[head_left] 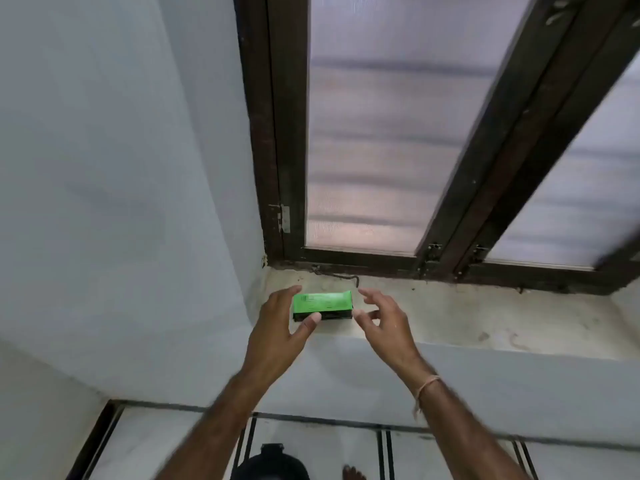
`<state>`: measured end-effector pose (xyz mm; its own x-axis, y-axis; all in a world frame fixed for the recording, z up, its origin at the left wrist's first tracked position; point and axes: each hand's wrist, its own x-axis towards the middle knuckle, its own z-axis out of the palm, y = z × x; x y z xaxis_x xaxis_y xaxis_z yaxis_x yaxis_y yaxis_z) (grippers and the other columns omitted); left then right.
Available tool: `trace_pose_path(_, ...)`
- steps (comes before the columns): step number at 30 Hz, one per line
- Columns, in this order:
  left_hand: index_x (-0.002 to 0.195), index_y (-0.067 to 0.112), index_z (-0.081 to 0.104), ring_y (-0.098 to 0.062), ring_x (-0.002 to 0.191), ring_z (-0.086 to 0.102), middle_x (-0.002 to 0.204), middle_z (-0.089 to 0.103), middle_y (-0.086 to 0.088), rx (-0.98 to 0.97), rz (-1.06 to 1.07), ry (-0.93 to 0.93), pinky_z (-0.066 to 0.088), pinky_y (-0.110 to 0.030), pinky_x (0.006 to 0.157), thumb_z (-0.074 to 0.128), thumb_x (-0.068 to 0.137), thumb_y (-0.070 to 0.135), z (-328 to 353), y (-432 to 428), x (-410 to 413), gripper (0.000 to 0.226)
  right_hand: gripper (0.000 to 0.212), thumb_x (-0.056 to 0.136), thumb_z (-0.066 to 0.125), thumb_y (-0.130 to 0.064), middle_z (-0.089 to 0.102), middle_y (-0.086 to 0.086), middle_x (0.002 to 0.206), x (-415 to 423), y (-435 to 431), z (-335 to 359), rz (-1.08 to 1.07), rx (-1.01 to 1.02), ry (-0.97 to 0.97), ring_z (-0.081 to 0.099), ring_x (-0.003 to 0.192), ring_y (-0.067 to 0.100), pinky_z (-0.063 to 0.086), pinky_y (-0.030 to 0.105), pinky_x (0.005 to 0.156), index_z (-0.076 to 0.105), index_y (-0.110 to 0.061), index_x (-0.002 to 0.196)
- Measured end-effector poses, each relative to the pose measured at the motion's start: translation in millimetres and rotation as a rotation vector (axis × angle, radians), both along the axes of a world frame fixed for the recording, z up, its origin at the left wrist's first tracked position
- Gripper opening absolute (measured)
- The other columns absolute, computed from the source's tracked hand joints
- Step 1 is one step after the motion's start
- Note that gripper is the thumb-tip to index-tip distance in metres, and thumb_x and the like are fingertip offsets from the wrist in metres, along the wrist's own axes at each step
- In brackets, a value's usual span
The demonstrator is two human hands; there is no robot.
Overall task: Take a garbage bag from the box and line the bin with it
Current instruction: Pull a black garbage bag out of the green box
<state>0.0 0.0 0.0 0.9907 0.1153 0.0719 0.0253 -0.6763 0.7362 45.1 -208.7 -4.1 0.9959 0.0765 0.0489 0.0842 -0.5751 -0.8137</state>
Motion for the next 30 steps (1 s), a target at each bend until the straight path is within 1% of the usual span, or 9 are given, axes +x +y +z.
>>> trace_pose_path(4,0.157,0.029,0.037,-0.02,0.145,0.036,0.162,0.037,0.0,0.058,0.012,0.156,0.046,-0.036,0.106,0.065,0.096,0.051,-36.0,-19.2,47.4,0.07,0.058,0.099,0.07,-0.022,0.053,0.006,0.144,47.5,-6.5,-34.0,0.083,-0.033,0.178,0.067,0.103,0.018,0.057,0.028,0.092,0.051,-0.018,0.154)
trace_pose_path(7,0.153,0.032,0.046,-0.026,0.148,0.031,0.161,0.036,-0.005,0.099,0.038,0.233,0.046,-0.043,0.11,0.069,0.094,0.048,-60.1,-27.8,71.1,0.066,0.06,0.098,0.072,-0.019,0.053,0.006,0.142,70.8,-6.1,-54.6,0.165,-0.028,0.218,0.062,0.101,0.013,0.053,0.027,0.1,0.05,-0.016,0.154)
trace_pose_path(11,0.142,0.031,0.059,-0.028,0.136,0.043,0.147,0.05,-0.005,0.15,0.047,0.219,0.05,-0.042,0.102,0.075,0.089,0.044,-72.4,-29.6,85.0,0.057,0.052,0.093,0.077,-0.015,0.06,0.008,0.13,83.8,-8.5,-67.6,0.203,-0.039,0.206,0.064,0.103,0.016,0.055,0.03,0.1,0.06,-0.013,0.143)
trace_pose_path(14,0.14,0.031,0.06,-0.025,0.128,0.046,0.137,0.055,-0.002,0.165,0.033,0.206,0.051,-0.04,0.096,0.078,0.087,0.042,-75.4,-26.1,90.6,0.057,0.042,0.09,0.079,-0.014,0.064,0.008,0.119,88.9,-9.9,-70.4,0.195,-0.005,0.201,0.068,0.105,0.021,0.057,0.039,0.096,0.066,-0.011,0.129)
trace_pose_path(18,0.14,0.031,0.06,-0.023,0.123,0.046,0.129,0.057,0.0,0.151,0.032,0.195,0.051,-0.037,0.089,0.078,0.088,0.038,-76.4,-23.3,87.2,0.055,0.034,0.087,0.082,-0.016,0.07,0.007,0.11,91.5,-14.6,-67.1,0.193,0.025,0.207,0.071,0.098,0.023,0.059,0.039,0.085,0.065,-0.009,0.116)
trace_pose_path(22,0.135,0.026,0.066,-0.026,0.118,0.05,0.121,0.059,-0.001,0.006,0.016,0.128,0.047,-0.035,0.09,0.082,0.084,0.033,-67.9,-19.7,83.6,0.054,0.03,0.087,0.084,-0.02,0.071,-0.006,0.092,89.6,-22.5,-55.4,0.199,0.131,0.265,0.072,0.075,0.007,0.056,0.023,0.067,0.06,-0.013,0.103)
trace_pose_path(26,0.125,0.033,0.066,-0.02,0.113,0.058,0.12,0.061,-0.003,-0.235,0.081,0.079,0.046,-0.023,0.091,0.079,0.074,0.038,-53.2,-13.6,79.1,0.052,0.02,0.093,0.076,-0.008,0.063,0.005,0.091,92.8,-37.5,-38.5,0.085,0.522,0.369,0.069,0.087,0.023,0.062,0.038,0.084,0.057,-0.011,0.091)
trace_pose_path(28,0.121,0.045,0.062,-0.009,0.113,0.059,0.122,0.061,0.0,-0.299,0.076,0.064,0.045,-0.019,0.09,0.079,0.074,0.04,-45.9,-15.3,75.5,0.05,0.012,0.093,0.077,-0.009,0.068,0.002,0.104,89.5,-39.9,-30.1,0.029,0.402,0.247,0.071,0.098,0.025,0.061,0.033,0.086,0.066,-0.013,0.097)
trace_pose_path(30,0.117,0.058,0.06,0.005,0.112,0.057,0.122,0.061,0.006,-0.333,0.059,0.046,0.046,-0.018,0.089,0.079,0.072,0.047,-38.8,-19.6,72.9,0.05,0.013,0.091,0.079,-0.017,0.068,-0.002,0.11,84.0,-41.5,-21.5,0.025,0.191,-0.014,0.066,0.106,0.015,0.055,0.023,0.084,0.073,-0.018,0.102)
